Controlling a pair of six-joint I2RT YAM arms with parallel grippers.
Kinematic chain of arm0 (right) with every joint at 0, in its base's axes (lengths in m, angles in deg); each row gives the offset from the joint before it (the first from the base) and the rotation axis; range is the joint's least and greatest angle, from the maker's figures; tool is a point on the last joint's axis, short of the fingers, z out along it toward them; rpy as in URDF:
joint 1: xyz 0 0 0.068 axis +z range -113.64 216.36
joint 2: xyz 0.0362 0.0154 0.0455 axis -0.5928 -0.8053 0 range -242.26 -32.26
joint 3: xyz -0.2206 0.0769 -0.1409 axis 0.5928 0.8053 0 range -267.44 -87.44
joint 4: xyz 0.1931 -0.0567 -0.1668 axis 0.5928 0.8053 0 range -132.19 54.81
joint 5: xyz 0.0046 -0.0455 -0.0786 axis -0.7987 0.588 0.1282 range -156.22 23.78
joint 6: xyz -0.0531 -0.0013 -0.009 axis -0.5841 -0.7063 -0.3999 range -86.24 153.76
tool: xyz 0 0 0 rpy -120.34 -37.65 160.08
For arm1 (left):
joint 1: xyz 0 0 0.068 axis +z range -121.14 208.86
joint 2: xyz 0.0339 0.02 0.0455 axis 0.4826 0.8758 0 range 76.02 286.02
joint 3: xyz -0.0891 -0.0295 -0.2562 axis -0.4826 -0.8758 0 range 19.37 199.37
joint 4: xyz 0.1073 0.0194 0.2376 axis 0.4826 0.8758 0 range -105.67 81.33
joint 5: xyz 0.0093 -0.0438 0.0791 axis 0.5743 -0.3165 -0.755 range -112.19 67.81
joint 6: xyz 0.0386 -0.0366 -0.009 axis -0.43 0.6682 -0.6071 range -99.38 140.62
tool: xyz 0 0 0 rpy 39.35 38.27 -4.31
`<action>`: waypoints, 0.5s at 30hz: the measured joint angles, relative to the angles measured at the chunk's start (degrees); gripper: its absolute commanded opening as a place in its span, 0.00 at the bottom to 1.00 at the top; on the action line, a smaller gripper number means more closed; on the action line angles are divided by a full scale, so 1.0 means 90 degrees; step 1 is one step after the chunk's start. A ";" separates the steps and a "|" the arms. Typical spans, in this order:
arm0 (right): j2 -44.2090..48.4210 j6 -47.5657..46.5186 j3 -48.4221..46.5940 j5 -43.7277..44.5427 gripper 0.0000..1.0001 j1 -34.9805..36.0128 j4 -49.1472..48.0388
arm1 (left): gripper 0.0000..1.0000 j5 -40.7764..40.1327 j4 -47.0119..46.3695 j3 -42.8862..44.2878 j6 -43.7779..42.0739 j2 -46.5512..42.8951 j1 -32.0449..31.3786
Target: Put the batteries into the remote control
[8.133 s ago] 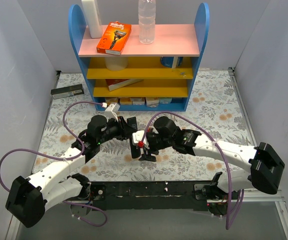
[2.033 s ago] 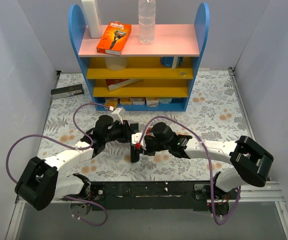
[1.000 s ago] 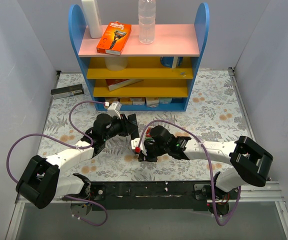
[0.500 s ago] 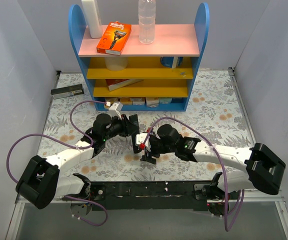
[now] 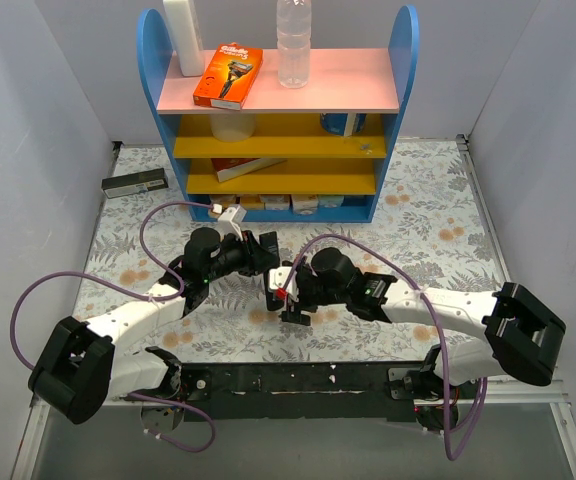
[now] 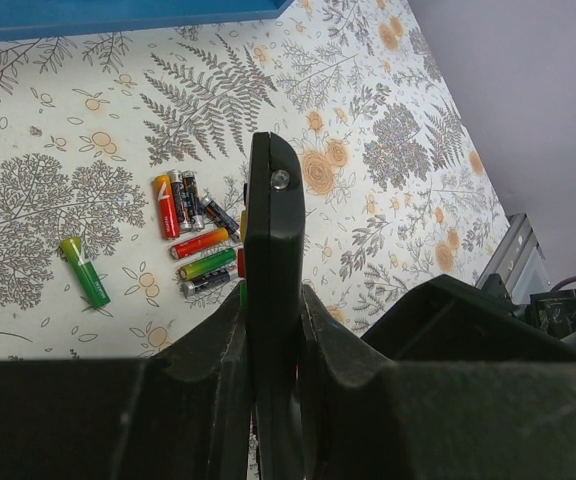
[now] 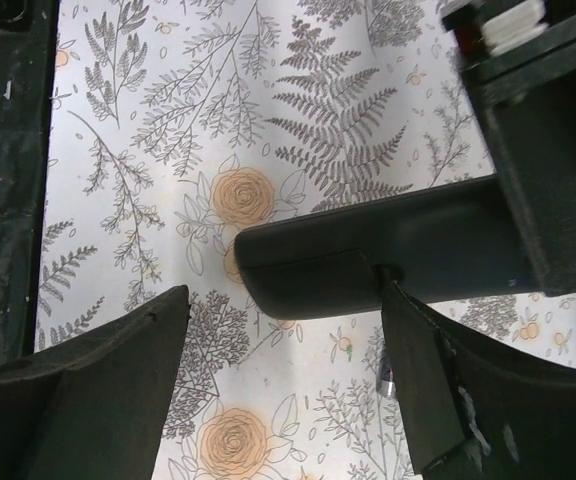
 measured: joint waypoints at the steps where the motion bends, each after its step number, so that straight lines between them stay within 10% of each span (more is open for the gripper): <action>1: -0.0002 -0.0022 -0.0024 0.0005 0.85 0.0000 0.0000 | 0.00 0.0010 0.0007 0.0000 0.0000 -0.0002 -0.0002; 15: -0.0087 -0.0085 -0.0187 -0.0032 0.81 0.0000 -0.0027 | 0.00 0.0129 0.0141 0.0002 0.0046 -0.0010 0.0002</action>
